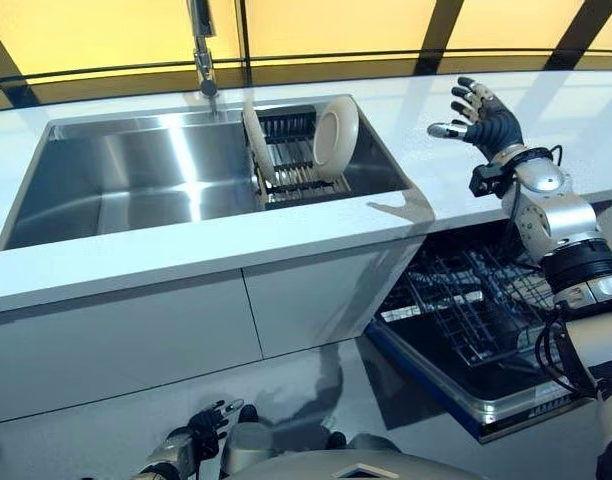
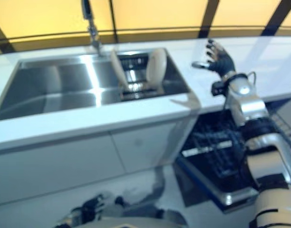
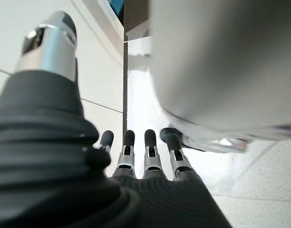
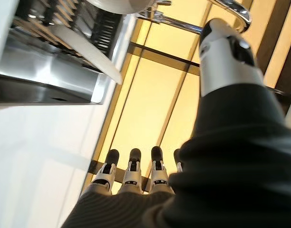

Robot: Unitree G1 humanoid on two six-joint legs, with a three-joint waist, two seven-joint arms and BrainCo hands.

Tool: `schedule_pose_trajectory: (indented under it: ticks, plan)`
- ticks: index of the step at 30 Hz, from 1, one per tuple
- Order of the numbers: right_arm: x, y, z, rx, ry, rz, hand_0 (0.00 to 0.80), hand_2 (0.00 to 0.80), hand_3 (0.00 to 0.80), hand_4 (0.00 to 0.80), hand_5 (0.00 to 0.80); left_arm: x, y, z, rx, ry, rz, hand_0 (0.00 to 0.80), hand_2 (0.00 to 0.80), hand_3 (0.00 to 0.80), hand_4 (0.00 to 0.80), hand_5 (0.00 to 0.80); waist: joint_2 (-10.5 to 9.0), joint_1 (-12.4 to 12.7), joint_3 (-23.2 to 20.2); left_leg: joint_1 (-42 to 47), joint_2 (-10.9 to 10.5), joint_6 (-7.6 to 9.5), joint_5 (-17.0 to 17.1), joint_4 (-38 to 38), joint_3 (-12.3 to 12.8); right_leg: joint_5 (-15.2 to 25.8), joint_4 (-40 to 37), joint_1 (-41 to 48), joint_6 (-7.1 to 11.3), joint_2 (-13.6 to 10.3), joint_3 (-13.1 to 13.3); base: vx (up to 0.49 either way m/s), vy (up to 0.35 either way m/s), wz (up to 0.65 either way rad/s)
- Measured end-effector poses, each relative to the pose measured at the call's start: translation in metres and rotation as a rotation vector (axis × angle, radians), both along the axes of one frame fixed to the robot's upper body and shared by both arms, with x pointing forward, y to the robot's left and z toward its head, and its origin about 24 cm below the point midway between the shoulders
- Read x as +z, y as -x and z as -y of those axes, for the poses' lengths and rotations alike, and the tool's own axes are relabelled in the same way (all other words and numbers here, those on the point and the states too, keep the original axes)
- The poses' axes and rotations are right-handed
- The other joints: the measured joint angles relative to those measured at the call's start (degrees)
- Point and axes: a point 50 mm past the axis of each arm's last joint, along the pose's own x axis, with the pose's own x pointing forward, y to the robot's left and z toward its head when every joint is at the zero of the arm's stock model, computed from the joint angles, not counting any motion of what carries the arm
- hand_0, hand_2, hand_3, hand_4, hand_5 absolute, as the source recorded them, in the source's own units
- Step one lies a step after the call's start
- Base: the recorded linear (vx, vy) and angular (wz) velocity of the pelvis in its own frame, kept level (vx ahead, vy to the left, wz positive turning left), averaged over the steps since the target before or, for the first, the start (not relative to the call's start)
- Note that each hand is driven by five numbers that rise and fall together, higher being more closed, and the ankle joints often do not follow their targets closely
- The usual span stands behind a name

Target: Take plates into dishwasher

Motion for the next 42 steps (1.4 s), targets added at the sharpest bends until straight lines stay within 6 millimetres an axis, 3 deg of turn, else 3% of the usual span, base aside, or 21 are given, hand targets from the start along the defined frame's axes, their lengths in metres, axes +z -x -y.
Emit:
schedule_pose_trajectory:
  ticks: [6,11,17,19,22,24,26,29,31,34,37,42]
  plan:
    - [-0.004,-0.001,-0.002,0.021,-0.003,-0.036,0.000,0.000,0.000,0.000,0.000,0.003,-0.002,-0.009,-0.001,-0.025,0.005,0.000,0.000,0.000,0.000,0.000,-0.35,0.5,-0.5,1.1,-2.7,1.72,-1.0,-1.2,-0.3,4.0,-9.3,5.4,2.36,-1.2,0.0,0.065,0.008,0.11]
    - [-0.005,-0.002,-0.004,0.020,-0.007,-0.055,0.000,0.000,0.000,0.000,0.000,0.001,0.004,-0.010,0.002,-0.023,-0.009,0.000,0.000,0.000,0.000,0.000,-0.34,1.7,-0.9,2.8,-3.0,1.76,-1.1,-2.9,-0.3,6.4,-15.3,9.1,2.55,-0.8,0.0,0.056,0.009,0.00]
    - [0.010,-0.007,-0.006,0.008,-0.005,-0.036,0.000,0.000,0.000,0.000,0.000,0.001,0.004,-0.008,-0.006,-0.004,-0.008,0.000,0.000,0.000,0.000,0.000,-0.59,1.9,-1.2,2.8,-3.2,1.76,-1.1,-3.1,-0.3,6.4,-15.2,9.1,2.64,-0.9,-0.1,0.012,0.083,0.01]
    - [0.007,-0.008,-0.003,-0.007,-0.006,-0.048,0.000,0.000,0.000,0.000,0.000,0.001,0.002,-0.007,-0.012,0.002,-0.003,0.000,0.000,0.000,0.000,0.000,-0.63,1.7,-1.3,2.7,-3.6,2.14,-1.2,-3.0,-0.2,4.9,-11.1,7.2,2.96,-1.5,-0.1,0.023,0.086,0.01]
    - [-0.005,-0.007,0.000,-0.037,-0.018,-0.078,0.000,0.000,0.000,0.000,0.000,0.000,0.004,-0.005,-0.043,0.006,-0.017,0.000,0.000,0.000,0.000,0.000,1.05,0.0,-0.6,3.0,-2.5,3.70,-1.0,-3.2,-2.2,2.3,7.9,-1.5,4.58,-3.2,2.1,0.088,-0.095,0.19]
    - [-0.009,-0.007,-0.002,-0.044,-0.029,-0.082,0.000,0.000,0.000,0.000,0.000,0.002,0.007,-0.015,-0.039,-0.019,-0.028,0.000,0.000,0.000,0.000,0.000,-0.05,-1.1,0.2,3.7,-3.6,4.04,-1.0,-3.2,-2.2,1.0,9.8,-3.7,5.01,-7.1,2.9,0.098,-0.245,0.22]
    - [-0.007,-0.009,-0.012,-0.013,-0.046,-0.069,0.000,0.000,0.000,0.000,0.000,0.005,0.009,-0.029,-0.006,-0.046,-0.031,0.000,0.000,0.000,0.000,0.000,-1.16,-1.2,0.3,3.2,-3.6,3.82,-1.1,-3.4,-1.9,2.2,0.5,-3.1,6.52,-8.8,4.0,0.047,-0.197,-0.02]
    - [-0.006,-0.009,-0.013,-0.009,-0.058,-0.065,0.000,0.000,0.000,0.000,0.000,0.008,0.008,-0.039,0.027,-0.080,-0.021,0.000,0.000,0.000,0.000,0.000,-2.92,-1.0,-0.3,2.7,-2.9,2.93,-1.0,-3.5,-1.6,3.2,-6.9,-1.0,7.96,-8.6,3.9,0.043,-0.132,0.23]
    - [-0.004,-0.009,-0.009,-0.021,-0.055,-0.067,0.000,0.000,0.000,0.000,0.000,0.006,0.012,-0.033,0.034,-0.065,-0.029,0.000,0.000,0.000,0.000,0.000,-2.46,-1.1,-0.3,2.8,-1.4,1.28,-0.7,-3.4,-1.6,8.6,-10.8,0.8,7.03,-6.8,4.0,0.103,-0.076,0.32]
    - [-0.006,-0.008,0.001,-0.042,-0.048,-0.096,0.000,0.000,0.000,0.000,0.000,-0.002,0.021,-0.013,0.038,-0.012,-0.049,0.000,0.000,0.000,0.000,0.000,-1.07,0.2,-0.7,2.9,1.1,-0.48,-1.1,-3.2,-1.6,12.1,-15.7,3.6,4.81,-3.5,3.8,0.095,-0.032,0.07]
    - [-0.003,-0.007,0.007,-0.049,-0.041,-0.118,0.000,0.000,0.000,0.000,0.000,-0.005,0.021,0.002,0.031,0.030,-0.045,0.000,0.000,0.000,0.000,0.000,-0.66,0.3,-0.8,3.0,2.3,-1.13,-1.2,-3.2,-1.6,12.0,-15.6,3.9,4.15,-2.3,3.2,0.086,-0.002,-0.03]
    - [0.001,-0.010,0.005,-0.031,-0.049,-0.149,0.000,0.000,0.000,0.000,0.000,-0.004,0.018,0.002,0.032,0.029,-0.028,0.000,0.000,0.000,0.000,0.000,-0.24,0.5,-0.9,3.7,1.7,-2.33,-1.9,-3.2,-1.8,11.2,-15.6,4.8,4.83,-2.8,2.5,0.081,0.013,0.04]
